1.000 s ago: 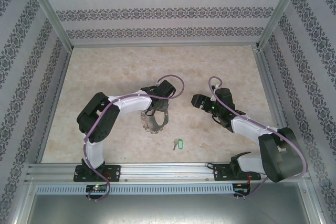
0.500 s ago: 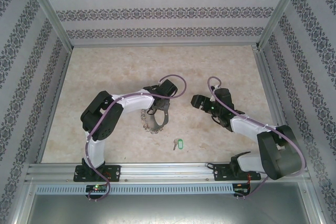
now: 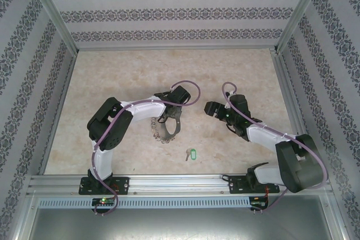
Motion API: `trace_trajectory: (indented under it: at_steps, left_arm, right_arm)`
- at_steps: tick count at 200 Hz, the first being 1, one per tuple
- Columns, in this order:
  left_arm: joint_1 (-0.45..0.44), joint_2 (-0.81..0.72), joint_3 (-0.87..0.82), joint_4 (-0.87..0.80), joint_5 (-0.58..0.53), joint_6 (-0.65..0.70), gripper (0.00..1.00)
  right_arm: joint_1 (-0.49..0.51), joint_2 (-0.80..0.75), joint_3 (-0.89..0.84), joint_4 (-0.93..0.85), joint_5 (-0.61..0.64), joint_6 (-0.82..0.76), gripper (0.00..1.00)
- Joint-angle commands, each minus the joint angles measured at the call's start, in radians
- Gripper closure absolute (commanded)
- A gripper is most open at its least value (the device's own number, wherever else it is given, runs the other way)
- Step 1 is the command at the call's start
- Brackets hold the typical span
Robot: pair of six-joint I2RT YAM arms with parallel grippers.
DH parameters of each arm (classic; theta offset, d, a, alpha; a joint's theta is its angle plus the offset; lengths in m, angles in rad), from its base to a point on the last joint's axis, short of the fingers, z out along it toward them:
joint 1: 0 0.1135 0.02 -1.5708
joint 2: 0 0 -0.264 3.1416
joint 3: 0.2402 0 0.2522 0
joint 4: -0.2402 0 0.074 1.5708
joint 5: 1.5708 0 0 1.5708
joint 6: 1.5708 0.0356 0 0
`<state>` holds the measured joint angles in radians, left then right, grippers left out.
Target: Put the keys on the keyring
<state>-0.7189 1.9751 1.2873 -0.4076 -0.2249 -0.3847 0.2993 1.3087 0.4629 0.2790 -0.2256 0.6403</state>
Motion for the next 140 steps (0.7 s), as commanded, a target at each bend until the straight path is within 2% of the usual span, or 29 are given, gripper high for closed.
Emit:
trace_trajectory:
  at_steps: [1, 21, 71, 112, 140]
  left_arm:
    - [-0.009, 0.011, 0.019, 0.011, -0.021, 0.038, 0.90]
    - [-0.009, -0.006, 0.026, 0.001, 0.004, 0.072, 1.00]
    - [-0.013, -0.073, 0.100, -0.149, 0.062, 0.233, 1.00]
    - [0.000, -0.197, 0.068, -0.152, 0.060, 0.338, 1.00]
    - [0.036, -0.252, 0.024, -0.099, 0.189, 0.423, 1.00]
  right_arm:
    - [0.010, -0.034, 0.026, -0.015, -0.011, -0.023, 0.15]
    - [0.012, -0.063, 0.030, -0.043, 0.005, -0.032, 0.14]
    - [0.021, -0.141, 0.091, -0.200, 0.059, -0.072, 0.09]
    - [0.018, -0.152, 0.125, -0.183, -0.048, -0.083, 0.12]
    - [0.015, -0.109, 0.186, -0.166, -0.143, -0.099, 0.14]
